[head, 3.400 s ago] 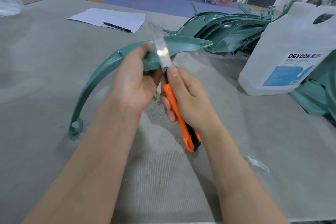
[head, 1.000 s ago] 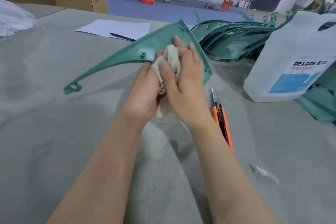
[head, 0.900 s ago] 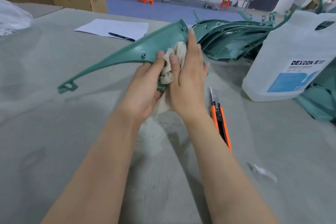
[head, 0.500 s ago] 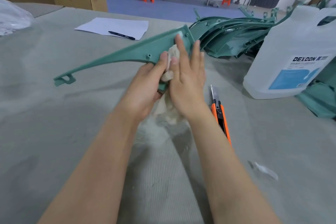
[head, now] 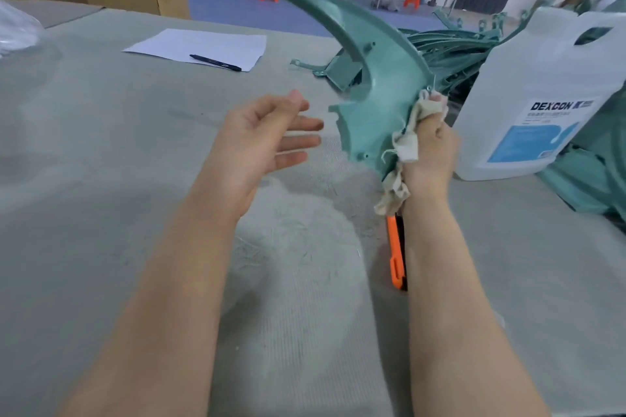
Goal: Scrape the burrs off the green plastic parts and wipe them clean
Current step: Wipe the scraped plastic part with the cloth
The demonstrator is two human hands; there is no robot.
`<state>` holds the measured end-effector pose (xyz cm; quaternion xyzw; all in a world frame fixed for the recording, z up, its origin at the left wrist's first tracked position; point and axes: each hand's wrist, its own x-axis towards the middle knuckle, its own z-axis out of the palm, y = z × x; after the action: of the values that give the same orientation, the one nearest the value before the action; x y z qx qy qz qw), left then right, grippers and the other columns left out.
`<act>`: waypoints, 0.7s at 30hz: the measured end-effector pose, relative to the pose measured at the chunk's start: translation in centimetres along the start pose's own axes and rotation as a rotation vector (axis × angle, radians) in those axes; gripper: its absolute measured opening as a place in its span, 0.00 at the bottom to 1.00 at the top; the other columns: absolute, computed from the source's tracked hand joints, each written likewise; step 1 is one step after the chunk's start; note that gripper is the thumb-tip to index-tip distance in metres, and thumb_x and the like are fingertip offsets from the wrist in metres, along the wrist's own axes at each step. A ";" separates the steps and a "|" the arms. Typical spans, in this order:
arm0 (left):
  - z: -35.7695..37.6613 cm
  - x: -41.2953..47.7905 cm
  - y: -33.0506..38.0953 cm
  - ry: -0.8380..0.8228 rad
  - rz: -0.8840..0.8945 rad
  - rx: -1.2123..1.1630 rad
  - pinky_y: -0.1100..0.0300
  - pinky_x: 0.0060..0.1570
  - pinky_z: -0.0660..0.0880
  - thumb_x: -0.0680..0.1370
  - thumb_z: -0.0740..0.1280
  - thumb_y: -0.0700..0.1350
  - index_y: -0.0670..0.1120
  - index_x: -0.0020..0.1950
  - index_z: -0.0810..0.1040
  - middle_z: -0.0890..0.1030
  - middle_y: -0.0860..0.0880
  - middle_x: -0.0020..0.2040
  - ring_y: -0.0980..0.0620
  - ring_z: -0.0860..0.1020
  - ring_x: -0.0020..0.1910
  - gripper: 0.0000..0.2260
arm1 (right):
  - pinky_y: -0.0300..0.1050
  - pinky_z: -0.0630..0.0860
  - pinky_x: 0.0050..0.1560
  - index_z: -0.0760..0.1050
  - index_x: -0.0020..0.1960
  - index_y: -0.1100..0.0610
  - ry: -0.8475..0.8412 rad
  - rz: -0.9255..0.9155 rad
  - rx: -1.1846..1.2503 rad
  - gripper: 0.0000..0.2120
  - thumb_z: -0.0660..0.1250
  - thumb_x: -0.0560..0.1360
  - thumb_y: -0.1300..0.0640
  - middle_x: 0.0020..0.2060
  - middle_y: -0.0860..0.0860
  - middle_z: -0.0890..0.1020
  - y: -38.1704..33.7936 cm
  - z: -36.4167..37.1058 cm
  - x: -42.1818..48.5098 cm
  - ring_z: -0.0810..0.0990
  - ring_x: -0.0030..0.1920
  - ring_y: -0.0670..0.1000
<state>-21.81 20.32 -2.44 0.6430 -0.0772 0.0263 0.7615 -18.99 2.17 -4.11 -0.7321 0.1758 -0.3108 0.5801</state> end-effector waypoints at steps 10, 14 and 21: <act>0.1 -0.5 0.9 -0.247 -0.138 -0.460 0.47 0.61 0.74 0.73 0.52 0.70 0.46 0.68 0.72 0.78 0.46 0.63 0.48 0.78 0.61 0.36 | 0.39 0.63 0.40 0.67 0.39 0.50 -0.067 -0.719 -0.024 0.13 0.54 0.81 0.50 0.32 0.39 0.68 -1.8 2.2 -4.3 0.68 0.38 0.46; -1.0 -0.2 1.0 -0.311 -0.195 -0.726 0.46 0.59 0.75 0.74 0.53 0.71 0.40 0.68 0.72 0.78 0.41 0.64 0.42 0.77 0.62 0.39 | 0.46 0.67 0.42 0.72 0.35 0.61 -0.211 -0.899 -0.086 0.18 0.57 0.80 0.53 0.33 0.48 0.71 -2.3 2.6 -5.2 0.70 0.38 0.52; -0.2 0.7 -1.2 0.080 -0.013 -0.038 0.53 0.43 0.80 0.83 0.58 0.47 0.49 0.53 0.79 0.84 0.50 0.47 0.50 0.83 0.44 0.09 | 0.32 0.69 0.37 0.70 0.48 0.53 -0.219 -0.378 0.020 0.08 0.64 0.80 0.49 0.35 0.41 0.74 -1.9 2.3 -4.4 0.75 0.35 0.38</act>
<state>-20.90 20.28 -3.56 0.6272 -0.0432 0.0456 0.7763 -20.93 7.09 -3.75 -0.7756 -0.0317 -0.3344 0.5344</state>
